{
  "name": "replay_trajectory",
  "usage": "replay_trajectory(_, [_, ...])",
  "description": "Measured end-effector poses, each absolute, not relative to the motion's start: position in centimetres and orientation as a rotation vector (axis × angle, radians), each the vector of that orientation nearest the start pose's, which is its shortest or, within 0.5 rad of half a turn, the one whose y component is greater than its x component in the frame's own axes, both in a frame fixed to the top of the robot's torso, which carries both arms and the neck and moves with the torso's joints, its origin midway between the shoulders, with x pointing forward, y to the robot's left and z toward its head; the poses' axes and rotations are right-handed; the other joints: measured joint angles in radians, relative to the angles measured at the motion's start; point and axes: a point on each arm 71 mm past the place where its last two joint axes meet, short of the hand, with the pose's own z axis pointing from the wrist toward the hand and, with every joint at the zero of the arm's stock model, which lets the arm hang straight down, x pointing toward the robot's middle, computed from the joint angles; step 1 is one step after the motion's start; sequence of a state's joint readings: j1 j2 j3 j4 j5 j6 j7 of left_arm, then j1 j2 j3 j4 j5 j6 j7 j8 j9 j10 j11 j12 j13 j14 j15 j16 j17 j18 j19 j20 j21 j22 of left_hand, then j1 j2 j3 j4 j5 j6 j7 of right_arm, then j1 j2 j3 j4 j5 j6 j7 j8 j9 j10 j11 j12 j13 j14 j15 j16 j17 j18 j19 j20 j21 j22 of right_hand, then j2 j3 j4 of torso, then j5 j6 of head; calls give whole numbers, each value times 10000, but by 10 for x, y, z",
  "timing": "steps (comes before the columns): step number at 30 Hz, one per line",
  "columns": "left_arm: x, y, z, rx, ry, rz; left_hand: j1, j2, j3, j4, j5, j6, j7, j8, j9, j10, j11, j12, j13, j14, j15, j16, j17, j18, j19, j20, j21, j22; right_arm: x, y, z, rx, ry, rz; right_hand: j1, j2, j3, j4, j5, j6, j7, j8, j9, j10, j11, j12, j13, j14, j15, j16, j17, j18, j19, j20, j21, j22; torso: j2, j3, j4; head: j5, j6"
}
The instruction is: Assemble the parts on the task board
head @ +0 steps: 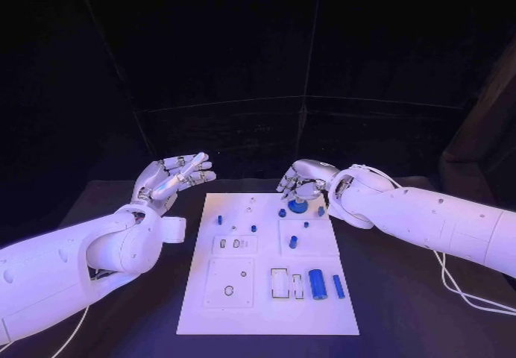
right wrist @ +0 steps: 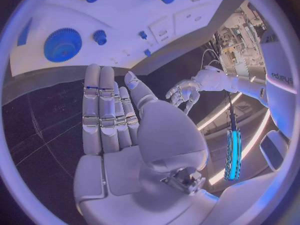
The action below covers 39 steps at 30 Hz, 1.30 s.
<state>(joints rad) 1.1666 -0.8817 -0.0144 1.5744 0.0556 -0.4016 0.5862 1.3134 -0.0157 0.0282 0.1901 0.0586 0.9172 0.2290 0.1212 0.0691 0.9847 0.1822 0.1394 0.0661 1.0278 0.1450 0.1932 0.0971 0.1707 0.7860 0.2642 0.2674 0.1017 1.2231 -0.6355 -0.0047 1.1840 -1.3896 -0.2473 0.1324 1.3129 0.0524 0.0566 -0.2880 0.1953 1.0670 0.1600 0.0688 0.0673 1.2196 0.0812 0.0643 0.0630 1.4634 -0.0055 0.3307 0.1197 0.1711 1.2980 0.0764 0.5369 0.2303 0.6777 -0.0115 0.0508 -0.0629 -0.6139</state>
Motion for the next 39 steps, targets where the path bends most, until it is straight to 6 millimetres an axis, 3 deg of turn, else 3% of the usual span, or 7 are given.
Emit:
replay_trajectory(5, [474, 218, -168, -10967, 12041, -16088, -39, 39, -1, -54, 0, 0, 0, 0, 0, 0, 0, -41, -7, 0, 0, -7, -11, 0, 24, 5, -37, -19, 544, -173, -182, -3373, 16653, 6477, -194, -194, 250, -2, -37, -90, -89, 0, 0, -274, -15, 0, 3, 8, -8, 1791, 624, 0, 138, -36, 795, 475, 217, -35, 69, -72, 35])
replay_trajectory(9, [472, 215, -167, -10916, 12129, -16241, -38, 38, -19, -72, 0, 32, 32, -7, -14, 0, 0, -72, -12, -1, 0, -59, -24, -1, 24, 5, -41, -40, 543, -170, -184, -3948, 16828, 5897, -414, -227, 520, 29, -95, -202, -127, 0, 0, -445, -9, 18, 18, 38, -39, 5541, 3352, 1, 222, 13, 1738, 1054, 343, -54, 97, -92, 51])
replay_trajectory(13, [471, 214, -167, -10894, 12170, -16293, -38, 38, -71, -124, 0, 32, 32, -84, -26, 0, 0, -138, -22, -1, 0, -121, -45, 0, 88, 9, -99, -76, 543, -168, -186, -4290, 16984, 5494, -485, -298, 675, 34, -148, -284, -102, 1, 0, -480, 27, 18, 18, 38, -38, 7050, 5055, 0, 300, 90, 2707, 1964, 421, -59, 121, -127, 24])
replay_trajectory(22, [471, 217, -167, -10890, 12168, -16230, -74, 74, -114, -167, 0, 32, 32, -120, -26, -1, 0, -233, -22, -1, 0, -228, -73, -1, 91, 9, -99, -113, 542, -166, -187, -4646, 17196, 5049, -527, -336, 958, 60, -148, -284, -103, 1, 0, -517, 63, 18, 17, 37, -38, 8287, 6596, 1, 358, 148, 4031, 3468, 493, -60, 176, -151, 13])
replay_trajectory(26, [471, 218, -167, -10891, 12167, -16207, -82, 82, -126, -178, 0, 32, 32, -169, -25, -1, 0, -259, -22, -1, 0, -228, -85, -1, 114, 32, -99, -117, 542, -163, -188, -4767, 17264, 4985, -575, -274, 1237, 43, -232, -284, -103, 1, 0, -514, 62, 17, 17, 37, -38, 8716, 7131, -164, 479, 164, 4654, 4230, 517, -58, 183, -127, 17])
replay_trajectory(32, [471, 219, -167, -10893, 12170, -16182, -82, 82, -97, -207, 0, 32, 32, -168, -34, -38, 37, -274, -21, -1, 0, -276, -86, -2, 127, 45, -151, -135, 542, -160, -188, -4885, 17354, 4932, -453, 158, 2006, 33, -613, 22, -112, 1, 23, -311, 8, 12, 8, 36, -37, 9063, 7498, -163, 551, 164, 5305, 4982, 536, -49, 194, -107, -23])
replay_trajectory(39, [472, 220, -168, -10904, 12170, -16130, -82, 82, -126, -235, 0, 32, 32, -212, -33, -38, 37, -320, -29, -2, 0, -276, -96, -3, 157, 15, -152, -147, 542, -160, -186, -4933, 17271, 4889, -332, 323, 3138, -13, -966, 549, -202, 75, 90, 32, 101, 31, 6, -2, -73, 9180, 7465, -319, 712, 75, 6248, 6218, 556, -40, 200, -90, -47])
